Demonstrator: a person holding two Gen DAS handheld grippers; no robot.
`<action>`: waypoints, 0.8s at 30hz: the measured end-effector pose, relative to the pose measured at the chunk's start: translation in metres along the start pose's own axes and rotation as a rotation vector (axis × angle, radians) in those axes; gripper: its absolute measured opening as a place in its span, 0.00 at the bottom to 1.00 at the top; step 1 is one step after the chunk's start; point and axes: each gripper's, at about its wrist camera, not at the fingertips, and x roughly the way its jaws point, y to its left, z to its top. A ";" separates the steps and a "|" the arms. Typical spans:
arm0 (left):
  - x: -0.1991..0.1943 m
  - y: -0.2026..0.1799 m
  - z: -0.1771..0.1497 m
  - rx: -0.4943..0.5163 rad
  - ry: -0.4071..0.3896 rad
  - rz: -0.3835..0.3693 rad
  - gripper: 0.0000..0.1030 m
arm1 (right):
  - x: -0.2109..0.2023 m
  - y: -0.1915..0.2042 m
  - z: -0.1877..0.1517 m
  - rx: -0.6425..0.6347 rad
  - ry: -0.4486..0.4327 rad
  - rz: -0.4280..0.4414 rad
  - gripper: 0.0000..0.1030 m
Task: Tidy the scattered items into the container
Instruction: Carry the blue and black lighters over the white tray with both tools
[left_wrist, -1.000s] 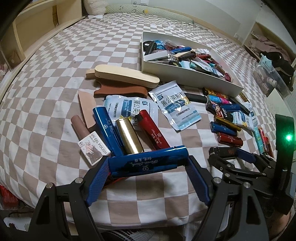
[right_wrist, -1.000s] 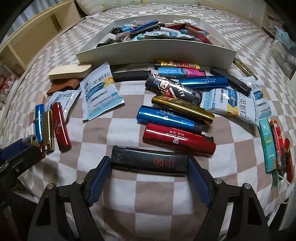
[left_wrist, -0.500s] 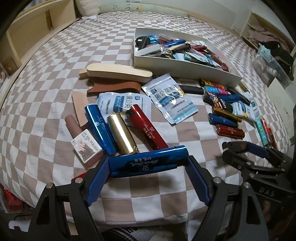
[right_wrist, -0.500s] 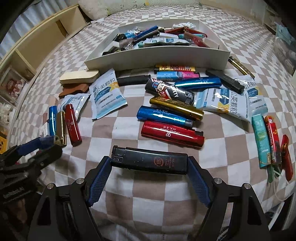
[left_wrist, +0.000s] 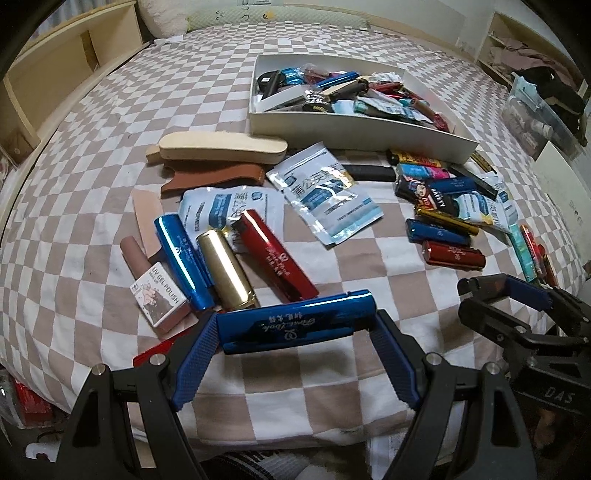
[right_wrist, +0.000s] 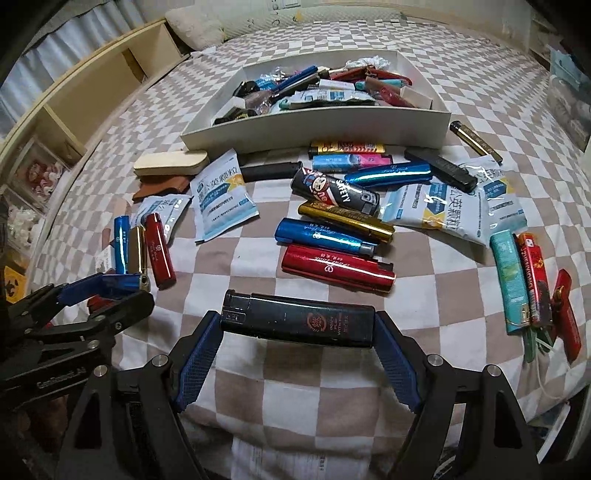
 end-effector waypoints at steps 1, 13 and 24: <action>-0.001 -0.002 0.001 0.005 -0.005 0.000 0.80 | -0.002 -0.001 0.000 0.001 -0.004 0.002 0.79; -0.024 -0.021 0.012 0.050 -0.071 -0.010 0.80 | -0.038 -0.019 0.012 0.037 -0.060 0.065 0.79; -0.062 -0.029 0.025 0.047 -0.162 -0.033 0.80 | -0.082 -0.014 0.026 0.006 -0.155 0.083 0.79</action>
